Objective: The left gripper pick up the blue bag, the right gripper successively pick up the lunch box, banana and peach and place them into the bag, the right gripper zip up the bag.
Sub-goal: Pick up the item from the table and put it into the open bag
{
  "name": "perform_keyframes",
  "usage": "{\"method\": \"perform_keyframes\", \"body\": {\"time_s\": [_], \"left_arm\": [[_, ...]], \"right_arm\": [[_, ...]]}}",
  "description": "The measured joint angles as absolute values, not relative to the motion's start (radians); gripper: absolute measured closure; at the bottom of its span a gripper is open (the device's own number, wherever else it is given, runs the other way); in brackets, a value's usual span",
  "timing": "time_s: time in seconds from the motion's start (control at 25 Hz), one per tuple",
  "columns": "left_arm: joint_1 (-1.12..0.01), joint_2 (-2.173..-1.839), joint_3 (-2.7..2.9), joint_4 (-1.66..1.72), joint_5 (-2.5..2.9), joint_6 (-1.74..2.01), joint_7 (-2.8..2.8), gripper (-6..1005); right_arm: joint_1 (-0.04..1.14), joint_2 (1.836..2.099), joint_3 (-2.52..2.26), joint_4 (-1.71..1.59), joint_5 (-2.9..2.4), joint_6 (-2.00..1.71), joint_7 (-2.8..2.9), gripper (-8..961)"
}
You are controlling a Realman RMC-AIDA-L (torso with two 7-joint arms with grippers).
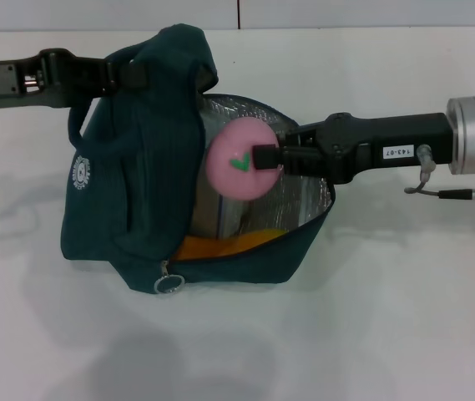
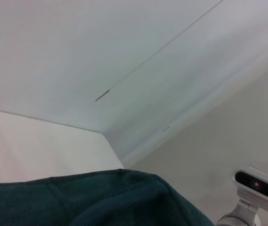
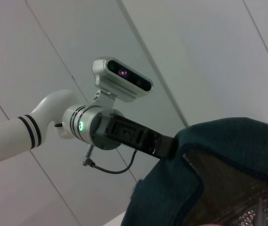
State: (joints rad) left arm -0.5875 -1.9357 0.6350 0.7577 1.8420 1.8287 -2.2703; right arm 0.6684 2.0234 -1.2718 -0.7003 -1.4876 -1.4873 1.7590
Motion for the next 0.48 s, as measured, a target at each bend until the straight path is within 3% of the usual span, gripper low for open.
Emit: {"method": "perform_keyframes", "body": {"time_s": [0.2, 0.4, 0.48], "left_arm": [[-0.588, -1.935, 0.635, 0.758, 1.844, 1.829, -2.270, 965], [-0.588, -1.935, 0.635, 0.758, 1.847, 1.828, -2.270, 965], [-0.588, -1.934, 0.635, 0.758, 1.847, 1.827, -2.270, 965]], "right_arm": [[0.674, 2.024, -1.272, -0.700, -1.487, -1.481, 1.760, 774], [0.674, 2.023, -1.272, -0.705, -1.486, -1.480, 1.760, 606], [0.673, 2.022, -1.266, -0.708, -1.484, -1.483, 1.760, 585]]}}
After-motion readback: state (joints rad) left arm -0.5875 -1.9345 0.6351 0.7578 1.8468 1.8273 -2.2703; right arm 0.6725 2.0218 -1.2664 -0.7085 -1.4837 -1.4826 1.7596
